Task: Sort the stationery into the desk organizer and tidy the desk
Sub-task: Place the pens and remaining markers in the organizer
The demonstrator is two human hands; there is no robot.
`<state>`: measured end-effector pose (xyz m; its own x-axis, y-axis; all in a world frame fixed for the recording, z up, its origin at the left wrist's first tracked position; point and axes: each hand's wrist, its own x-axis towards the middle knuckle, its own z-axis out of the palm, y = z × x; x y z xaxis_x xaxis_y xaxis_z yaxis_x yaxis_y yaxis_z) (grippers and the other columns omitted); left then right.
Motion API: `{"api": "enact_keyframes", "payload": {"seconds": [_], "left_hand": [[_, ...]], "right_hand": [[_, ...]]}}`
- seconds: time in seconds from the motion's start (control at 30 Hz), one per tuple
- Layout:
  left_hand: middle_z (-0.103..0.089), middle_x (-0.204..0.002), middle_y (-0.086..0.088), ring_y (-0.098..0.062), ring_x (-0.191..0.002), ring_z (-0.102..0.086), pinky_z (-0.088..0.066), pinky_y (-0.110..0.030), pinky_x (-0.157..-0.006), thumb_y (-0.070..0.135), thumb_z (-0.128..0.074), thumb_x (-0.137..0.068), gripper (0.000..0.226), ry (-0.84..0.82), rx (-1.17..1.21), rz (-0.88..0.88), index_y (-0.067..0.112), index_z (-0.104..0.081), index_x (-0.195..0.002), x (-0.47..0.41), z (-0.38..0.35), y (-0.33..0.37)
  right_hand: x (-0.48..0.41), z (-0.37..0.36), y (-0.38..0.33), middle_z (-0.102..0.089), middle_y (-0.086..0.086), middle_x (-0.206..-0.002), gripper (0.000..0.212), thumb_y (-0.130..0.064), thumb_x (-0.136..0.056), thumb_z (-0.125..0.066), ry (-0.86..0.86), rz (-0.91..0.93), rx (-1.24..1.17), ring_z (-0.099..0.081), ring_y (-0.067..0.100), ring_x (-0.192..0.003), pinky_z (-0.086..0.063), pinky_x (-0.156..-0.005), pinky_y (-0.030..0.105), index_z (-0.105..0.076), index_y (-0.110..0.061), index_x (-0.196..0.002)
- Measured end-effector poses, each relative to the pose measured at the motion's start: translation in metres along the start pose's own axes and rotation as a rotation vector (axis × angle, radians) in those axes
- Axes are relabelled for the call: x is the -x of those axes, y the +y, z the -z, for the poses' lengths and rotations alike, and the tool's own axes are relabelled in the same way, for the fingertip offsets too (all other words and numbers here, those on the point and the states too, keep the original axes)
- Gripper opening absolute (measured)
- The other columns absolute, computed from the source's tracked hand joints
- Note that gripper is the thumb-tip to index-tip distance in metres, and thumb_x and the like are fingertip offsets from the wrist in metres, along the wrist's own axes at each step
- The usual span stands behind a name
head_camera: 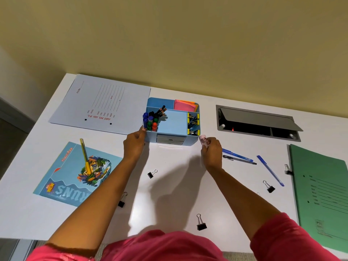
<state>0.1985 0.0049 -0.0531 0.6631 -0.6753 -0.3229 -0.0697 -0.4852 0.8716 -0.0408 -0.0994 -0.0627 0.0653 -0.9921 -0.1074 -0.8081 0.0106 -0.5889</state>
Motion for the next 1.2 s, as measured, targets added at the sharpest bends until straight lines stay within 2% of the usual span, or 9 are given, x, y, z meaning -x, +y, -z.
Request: {"api": "enact_keyframes", "payload": {"seconds": [0.13,0.23,0.37,0.47,0.67,0.8,1.0,1.07,1.2], "left_hand": [[-0.058,-0.073,-0.006,-0.026,-0.076,-0.058,-0.042,-0.033,-0.071,0.051,-0.04,-0.096,0.045,0.0,-0.004,0.002,0.014,-0.056,-0.075,0.001,0.0,0.0],[-0.06,-0.079,-0.011,-0.027,-0.076,-0.059,-0.042,-0.034,-0.071,0.05,-0.041,-0.096,0.046,-0.001,0.016,-0.002,0.013,-0.057,-0.075,0.002,0.001,0.0],[-0.059,-0.079,-0.01,-0.025,-0.076,-0.057,-0.043,-0.034,-0.071,0.052,-0.041,-0.095,0.045,-0.009,0.025,0.007,0.015,-0.055,-0.074,0.001,0.0,-0.001],[-0.058,-0.077,-0.007,-0.024,-0.076,-0.057,-0.043,-0.034,-0.072,0.053,-0.042,-0.094,0.043,-0.006,0.029,0.013,0.02,-0.053,-0.069,0.0,0.001,-0.001],[-0.061,-0.082,-0.012,-0.033,-0.082,-0.063,-0.048,-0.038,-0.074,0.052,-0.041,-0.095,0.044,-0.009,0.029,0.022,0.016,-0.056,-0.073,0.002,0.003,0.003],[-0.054,-0.068,0.004,-0.026,-0.08,-0.059,-0.046,-0.036,-0.075,0.053,-0.043,-0.093,0.039,-0.016,0.039,0.021,0.032,-0.046,-0.061,0.003,0.005,0.005],[-0.063,-0.085,-0.008,-0.028,-0.088,-0.065,-0.051,-0.046,-0.089,0.056,-0.047,-0.091,0.037,-0.068,0.051,0.039,0.028,-0.054,-0.068,0.001,0.015,0.009],[-0.064,-0.085,-0.01,-0.029,-0.09,-0.067,-0.051,-0.045,-0.089,0.055,-0.049,-0.09,0.039,-0.07,0.066,0.054,0.021,-0.058,-0.075,0.001,0.016,0.01],[-0.069,-0.092,-0.021,-0.028,-0.088,-0.068,-0.052,-0.045,-0.088,0.057,-0.049,-0.089,0.051,-0.066,0.073,0.068,0.009,-0.065,-0.082,0.002,0.016,0.01]], "right_hand": [[0.0,0.012,-0.006,-0.06,0.016,-0.117,0.044,-0.011,-0.084,-0.068,0.029,-0.128,-0.103,-0.059,0.029,-0.103,-0.049,-0.084,0.031,-0.05,-0.006,-0.124],[0.003,0.029,-0.026,-0.059,0.014,-0.119,0.058,-0.007,-0.083,-0.07,0.117,-0.143,-0.353,-0.059,0.022,-0.096,-0.046,-0.079,0.025,-0.041,-0.009,-0.132],[0.011,0.049,-0.07,-0.057,0.007,-0.112,0.073,0.003,-0.078,-0.067,0.275,0.061,-0.591,-0.062,0.017,-0.086,-0.049,-0.072,0.019,-0.034,-0.023,-0.137],[0.015,0.06,-0.11,-0.052,0.006,-0.112,0.069,0.006,-0.078,-0.06,0.29,0.285,-0.654,-0.058,0.009,-0.081,-0.051,-0.068,0.015,-0.043,-0.032,-0.133],[0.011,0.046,-0.172,-0.051,0.003,-0.106,0.045,-0.001,-0.08,-0.063,0.191,0.564,-0.569,-0.057,0.005,-0.085,-0.055,-0.074,0.022,-0.057,-0.018,-0.121],[0.005,0.025,-0.197,-0.053,0.009,-0.107,0.037,-0.003,-0.085,-0.061,0.068,0.691,-0.513,-0.058,0.012,-0.088,-0.054,-0.079,0.023,-0.056,-0.012,-0.121],[-0.012,-0.003,-0.206,-0.055,0.009,-0.105,0.025,-0.006,-0.091,-0.054,-0.056,0.817,-0.259,-0.058,0.018,-0.09,-0.052,-0.076,0.031,-0.061,-0.012,-0.115],[-0.016,-0.009,-0.205,-0.054,0.011,-0.106,0.031,-0.001,-0.091,-0.054,-0.097,0.832,-0.153,-0.058,0.023,-0.093,-0.051,-0.074,0.03,-0.062,-0.012,-0.119],[-0.018,-0.011,-0.202,-0.051,0.016,-0.117,0.06,0.02,-0.077,-0.053,-0.16,0.852,0.097,-0.055,0.03,-0.105,-0.051,-0.077,0.033,-0.055,-0.011,-0.129]]}}
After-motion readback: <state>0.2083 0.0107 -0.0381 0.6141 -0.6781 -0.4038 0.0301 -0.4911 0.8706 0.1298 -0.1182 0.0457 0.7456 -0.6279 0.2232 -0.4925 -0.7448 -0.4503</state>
